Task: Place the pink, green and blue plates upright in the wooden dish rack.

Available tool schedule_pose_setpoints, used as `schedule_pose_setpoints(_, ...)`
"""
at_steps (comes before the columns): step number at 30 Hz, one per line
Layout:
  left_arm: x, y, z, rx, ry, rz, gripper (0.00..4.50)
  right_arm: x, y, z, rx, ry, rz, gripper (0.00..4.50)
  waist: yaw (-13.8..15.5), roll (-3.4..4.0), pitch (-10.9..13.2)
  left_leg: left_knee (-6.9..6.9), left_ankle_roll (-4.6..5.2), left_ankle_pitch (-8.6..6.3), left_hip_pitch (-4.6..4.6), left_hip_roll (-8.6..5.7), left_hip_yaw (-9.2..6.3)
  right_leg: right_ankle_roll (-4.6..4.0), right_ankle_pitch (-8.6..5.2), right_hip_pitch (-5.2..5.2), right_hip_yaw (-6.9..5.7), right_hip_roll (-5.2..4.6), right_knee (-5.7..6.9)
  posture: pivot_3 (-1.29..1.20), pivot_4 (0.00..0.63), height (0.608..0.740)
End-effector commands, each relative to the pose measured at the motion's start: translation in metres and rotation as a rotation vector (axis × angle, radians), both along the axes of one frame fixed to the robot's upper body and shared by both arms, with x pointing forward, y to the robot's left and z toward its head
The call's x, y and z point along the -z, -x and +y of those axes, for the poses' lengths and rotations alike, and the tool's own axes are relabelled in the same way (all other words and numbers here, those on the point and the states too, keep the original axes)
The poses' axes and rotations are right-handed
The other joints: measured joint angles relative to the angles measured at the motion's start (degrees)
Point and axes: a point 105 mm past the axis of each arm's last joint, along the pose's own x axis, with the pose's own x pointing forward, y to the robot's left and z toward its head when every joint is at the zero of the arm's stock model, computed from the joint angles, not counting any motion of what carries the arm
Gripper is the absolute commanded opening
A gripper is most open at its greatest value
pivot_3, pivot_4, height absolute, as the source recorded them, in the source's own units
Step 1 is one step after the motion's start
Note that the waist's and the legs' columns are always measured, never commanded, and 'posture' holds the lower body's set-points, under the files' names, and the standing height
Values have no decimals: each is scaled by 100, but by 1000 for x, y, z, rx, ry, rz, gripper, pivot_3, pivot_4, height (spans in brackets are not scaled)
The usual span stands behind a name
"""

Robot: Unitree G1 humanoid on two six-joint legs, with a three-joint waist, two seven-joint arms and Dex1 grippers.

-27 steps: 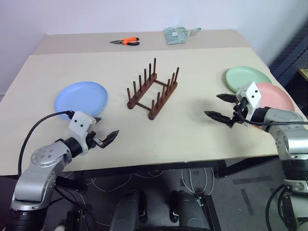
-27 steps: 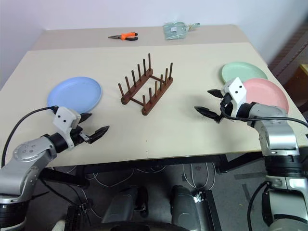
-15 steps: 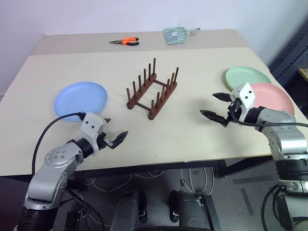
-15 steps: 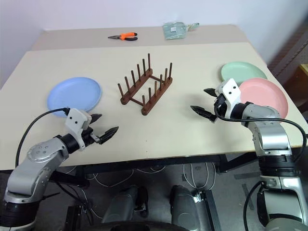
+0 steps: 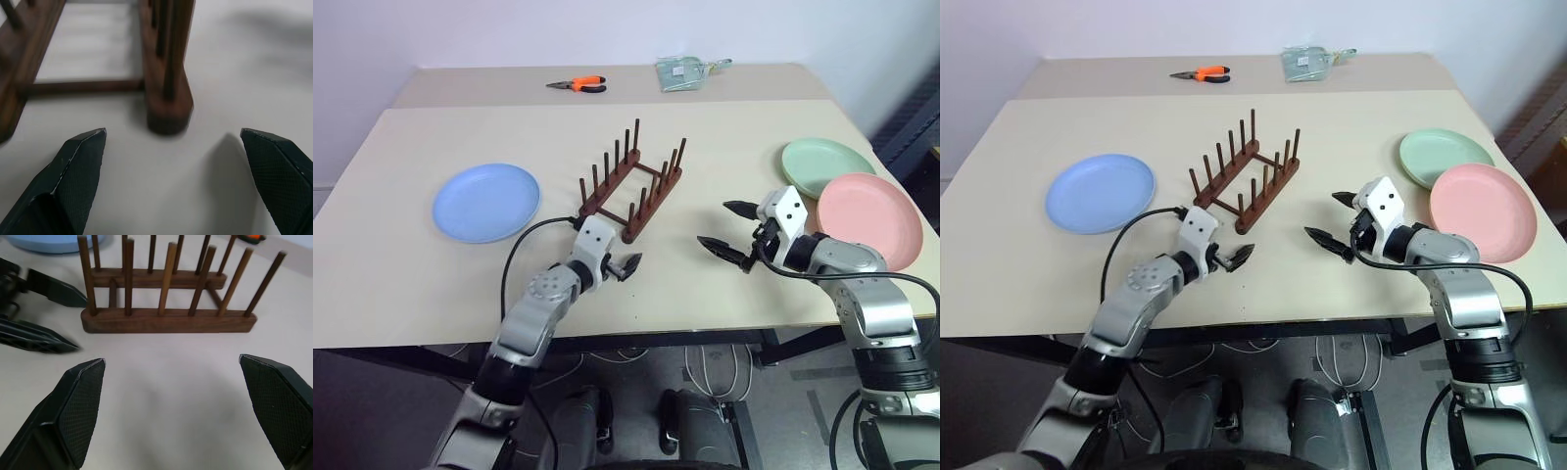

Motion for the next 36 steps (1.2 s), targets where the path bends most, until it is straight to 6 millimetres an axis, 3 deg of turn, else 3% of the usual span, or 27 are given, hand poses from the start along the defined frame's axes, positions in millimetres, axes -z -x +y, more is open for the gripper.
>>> schedule_pose_setpoints(1, 2, -5, -13, 20, -5, -15, 3986, -10, 7, -3, 16, -2, -47, 4500, 10, 0, 0, 3, 1, -1, 0, 0, 0, 0, 0, 0, 0, 0, 3, 0, 150, 740)
schedule_pose_setpoints(3, 0, -9, -13, 14, 12, -23, 3239, -8, 8, -4, 22, 2, -47, 4500, 5, 0, 0, 9, 5, -3, -1, 0, -1, 0, 0, 1, 0, -3, 7, 0, 150, 740)
schedule_pose_setpoints(7, -1, -7, -11, 57, 0, -45, 1150, -5, 12, -7, 39, 5, -45, 4500, 7, 0, 0, 17, 9, -7, -1, 3, -1, 0, 0, 0, 2, -5, 10, 0, 150, 740)
schedule_pose_setpoints(8, -3, -5, -11, 85, -2, -56, 769, -4, 14, -8, 42, 10, -42, 4500, 10, 2, -1, 17, 9, -7, -1, 3, -2, 0, 0, 0, 1, -7, 10, 0, 150, 740)
schedule_pose_setpoints(9, -6, -2, -12, 123, -8, -73, 746, -3, 15, -10, 46, 17, -39, 4500, 8, 2, -1, 17, 9, -7, -1, 4, -2, -1, 0, 1, 0, -11, 10, 0, 150, 740)
schedule_pose_setpoints(14, -18, 25, -15, 421, -35, -126, 746, -1, 16, -21, 80, 35, -37, 4500, -1, 3, 0, 19, 10, -9, -5, 5, -1, -2, -1, -4, 1, -16, 9, 0, 150, 740)
schedule_pose_setpoints(18, -18, 30, -6, 524, -56, -100, 746, -1, 14, -27, 106, 42, -45, 4500, -7, 4, 0, 20, 10, -10, -6, 5, -2, -2, -1, -6, 1, -21, 8, 0, 150, 740)
schedule_pose_setpoints(20, -18, 27, 1, 523, -60, -86, 1760, 0, 14, -28, 112, 44, -48, 4500, -8, 4, 0, 20, 10, -10, -6, 7, -2, -3, -1, -7, 1, -21, 9, 0, 150, 740)
schedule_pose_setpoints(21, -16, 22, 7, 498, -88, -88, 1989, 0, 13, -29, 115, 45, -49, 4500, -8, 4, 0, 20, 10, -10, -6, 7, -2, -3, -1, -7, 1, -20, 9, 0, 150, 740)
schedule_pose_setpoints(25, -8, -4, 44, 264, -184, -79, 3749, 2, 9, -35, 148, 71, -56, 4500, -12, 4, 0, 21, 11, -10, -7, 6, -2, -2, -1, -6, 1, -19, 9, 0, 150, 740)
schedule_pose_setpoints(27, -9, -4, 60, 177, -165, -55, 3749, 2, 9, -39, 153, 69, -48, 4500, -28, 4, 0, 20, 13, -11, -7, 7, -1, -2, -1, -6, 2, -18, 9, 0, 150, 740)
schedule_pose_setpoints(28, -11, 2, 67, 168, -151, -51, 3783, 3, 10, -42, 160, 65, -33, 4245, -38, 4, 0, 20, 13, -11, -7, 7, -2, -2, -1, -7, 2, -18, 9, 0, 150, 740)
schedule_pose_setpoints(30, -12, 21, 73, 182, -136, -37, 3120, 7, 13, -47, 158, 70, 1, 3706, -73, 6, 1, 19, 13, -12, -7, 10, -1, -2, -1, -7, 2, -17, 8, 0, 150, 740)
schedule_pose_setpoints(32, -9, 44, 68, 247, -140, -8, 2292, 15, 17, -47, 141, 92, 45, 2713, -109, 6, 1, 17, 13, -12, -7, 12, -1, -2, -2, -7, 2, -17, 7, 0, 150, 740)
schedule_pose_setpoints(35, -5, 53, 50, 277, -161, 14, 858, 30, 18, -42, 125, 138, 98, 1229, -72, 7, 1, 21, 11, -13, -6, 12, -2, -2, -1, -2, 1, -22, 7, 0, 150, 740)
schedule_pose_setpoints(36, -4, 52, 42, 278, -175, 9, 794, 37, 16, -40, 125, 160, 111, 740, -53, 7, 1, 23, 9, -15, -6, 11, -2, -2, -1, -1, 2, -23, 8, 0, 150, 740)
